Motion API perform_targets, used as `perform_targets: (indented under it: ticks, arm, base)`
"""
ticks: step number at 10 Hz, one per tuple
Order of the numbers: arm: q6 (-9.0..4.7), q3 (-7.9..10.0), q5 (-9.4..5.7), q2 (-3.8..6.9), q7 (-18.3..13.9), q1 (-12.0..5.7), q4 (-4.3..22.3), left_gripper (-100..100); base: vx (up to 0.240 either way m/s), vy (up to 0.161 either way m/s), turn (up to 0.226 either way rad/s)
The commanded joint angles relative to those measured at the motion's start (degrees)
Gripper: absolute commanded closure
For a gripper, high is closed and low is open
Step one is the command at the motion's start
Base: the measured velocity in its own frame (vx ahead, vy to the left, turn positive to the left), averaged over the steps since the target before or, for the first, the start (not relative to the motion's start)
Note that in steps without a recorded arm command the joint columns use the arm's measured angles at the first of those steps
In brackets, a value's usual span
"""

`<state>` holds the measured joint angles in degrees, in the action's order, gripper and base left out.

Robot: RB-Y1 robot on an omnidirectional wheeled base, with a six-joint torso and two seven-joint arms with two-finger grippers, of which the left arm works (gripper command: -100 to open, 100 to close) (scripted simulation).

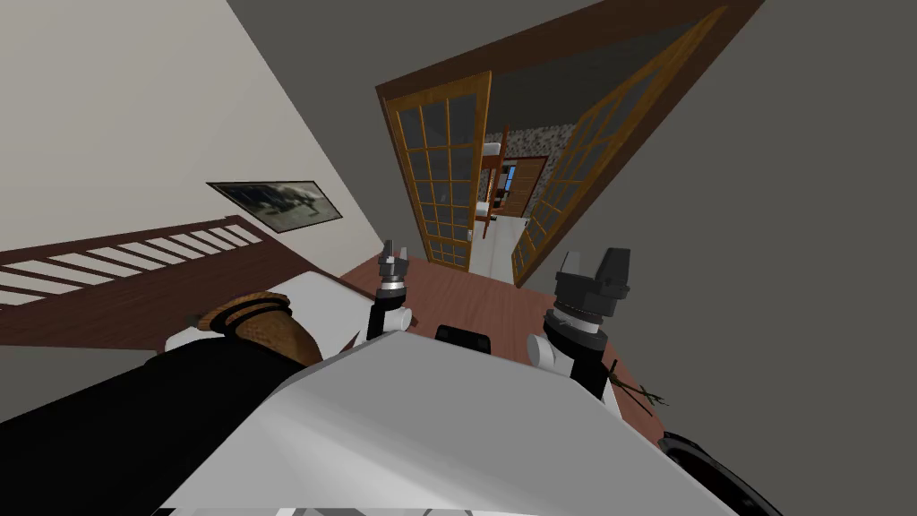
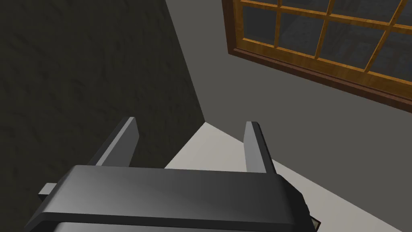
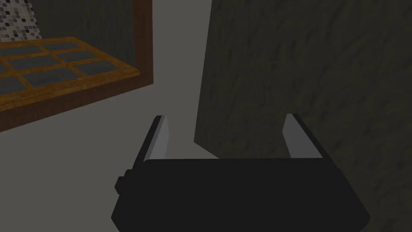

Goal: Push the door open

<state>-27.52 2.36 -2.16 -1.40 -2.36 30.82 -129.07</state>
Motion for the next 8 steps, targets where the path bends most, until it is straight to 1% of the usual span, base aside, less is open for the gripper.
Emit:
perform_targets:
  ticks: [1,2,4,5,6,7,8]
  arm:
    - [-0.6,-0.02,-0.87,0.76,-1.33,-0.64,1.85,-100]
    - [-0.78,-0.02,-1.14,0.96,-1.73,-0.83,2.41,-100]
    - [-1.55,-0.05,-2.27,1.78,-3.45,-1.66,4.81,-100]
    - [-1.81,-0.05,-2.65,2.01,-4.03,-1.94,5.61,-100]
    - [-2.33,-0.07,-3.4,2.47,-5.18,-2.5,7.22,-100]
    - [-2.59,-0.08,-3.78,2.7,-5.76,-2.77,8.02,-100]
    - [-3.21,-0.09,-4.69,3.15,-7.15,-3.44,9.95,-100]
  base:
    - [0.06,-0.004,-0.121]
    - [0.089,0.01,-0.107]
    - [0.106,0.032,-0.102]
    - [0.101,0.042,-0.09]
    - [0.098,0.037,-0.092]
    - [0.104,0.012,-0.122]
    - [0.126,0.025,-0.151]
